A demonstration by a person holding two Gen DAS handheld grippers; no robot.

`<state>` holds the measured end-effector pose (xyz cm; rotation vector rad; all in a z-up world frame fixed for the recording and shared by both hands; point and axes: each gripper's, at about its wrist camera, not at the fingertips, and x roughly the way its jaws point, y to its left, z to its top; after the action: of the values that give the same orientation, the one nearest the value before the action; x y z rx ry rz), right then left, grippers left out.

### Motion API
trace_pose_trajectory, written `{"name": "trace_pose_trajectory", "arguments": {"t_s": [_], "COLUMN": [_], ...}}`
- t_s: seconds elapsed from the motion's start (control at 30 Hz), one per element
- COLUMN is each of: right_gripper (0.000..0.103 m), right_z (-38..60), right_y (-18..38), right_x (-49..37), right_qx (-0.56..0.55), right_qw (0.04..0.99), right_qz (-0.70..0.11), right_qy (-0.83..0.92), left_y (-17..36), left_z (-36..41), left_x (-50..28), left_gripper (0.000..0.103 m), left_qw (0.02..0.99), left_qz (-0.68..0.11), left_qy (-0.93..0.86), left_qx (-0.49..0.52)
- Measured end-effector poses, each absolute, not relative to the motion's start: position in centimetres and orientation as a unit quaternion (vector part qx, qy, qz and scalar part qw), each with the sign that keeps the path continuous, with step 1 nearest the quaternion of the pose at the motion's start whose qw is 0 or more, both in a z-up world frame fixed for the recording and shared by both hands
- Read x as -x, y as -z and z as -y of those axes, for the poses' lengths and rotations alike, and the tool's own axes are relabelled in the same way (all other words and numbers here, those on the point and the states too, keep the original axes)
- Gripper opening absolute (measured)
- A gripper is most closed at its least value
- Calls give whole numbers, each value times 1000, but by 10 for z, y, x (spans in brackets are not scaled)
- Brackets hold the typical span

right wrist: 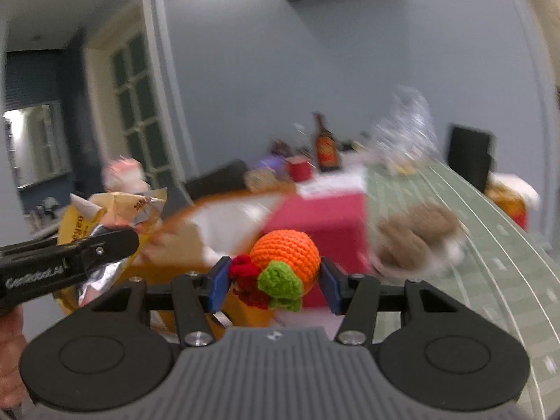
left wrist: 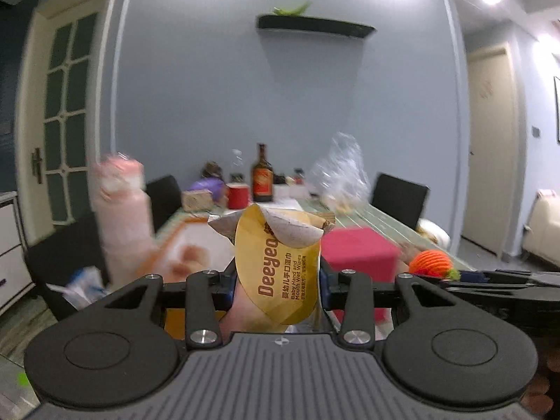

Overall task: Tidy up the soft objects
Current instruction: 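Carry the snack bag and the orange toy over the orange box with both grippers, then open the right gripper to drop the crocheted orange into the box, then open the left gripper to drop the Deeyeo snack bag into the box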

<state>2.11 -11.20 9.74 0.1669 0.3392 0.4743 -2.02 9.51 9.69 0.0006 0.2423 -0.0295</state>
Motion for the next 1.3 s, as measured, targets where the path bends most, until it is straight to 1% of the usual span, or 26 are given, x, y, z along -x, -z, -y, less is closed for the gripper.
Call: {"name": "trace_pose_trajectory", "arguments": {"t_s": [0.07,0.23,0.33,0.43,0.67,0.83,0.97,1.03,1.07,1.1,1.3], "right_gripper": [53,53,53,53,53,53,54,60,71,74,75], "right_z": [96,53,29,11,-1,-9,-12,-8,-5,-1,19], "right_y": [-108,-116,-111,-102,-85,-82,-80,-81,-82,-84,-97], "right_x": [-36,-87,-105,-115,-137,-149,-154,-152,-150,-148,-142], "right_qx": [-78,-56,-16,35,61,71,74,62,52,42,33], "right_qw": [949,938,937,940,936,931,932,936,938,941,949], "right_qz": [-159,-189,-204,-212,-248,-266,-266,-253,-243,-232,-195], "right_qy": [-261,-284,-282,-267,-243,-241,-236,-238,-240,-244,-246], "left_y": [-107,-112,-105,-98,-85,-91,-97,-99,-100,-101,-104], "left_z": [-112,-134,-135,-138,-139,-148,-147,-145,-144,-143,-140], "left_x": [8,-38,-60,-78,-92,-92,-96,-99,-101,-103,-128], "left_gripper": [46,46,46,46,46,46,46,46,46,46,46], "left_qw": [993,989,985,979,973,971,971,970,970,970,965], "left_qz": [-121,-149,-169,-196,-227,-235,-237,-238,-238,-239,-260], "left_qy": [6,-14,-33,-46,-49,-43,-40,-34,-31,-26,-20], "left_qx": [3,3,-5,9,4,10,-14,-21,-25,-29,-31]}}
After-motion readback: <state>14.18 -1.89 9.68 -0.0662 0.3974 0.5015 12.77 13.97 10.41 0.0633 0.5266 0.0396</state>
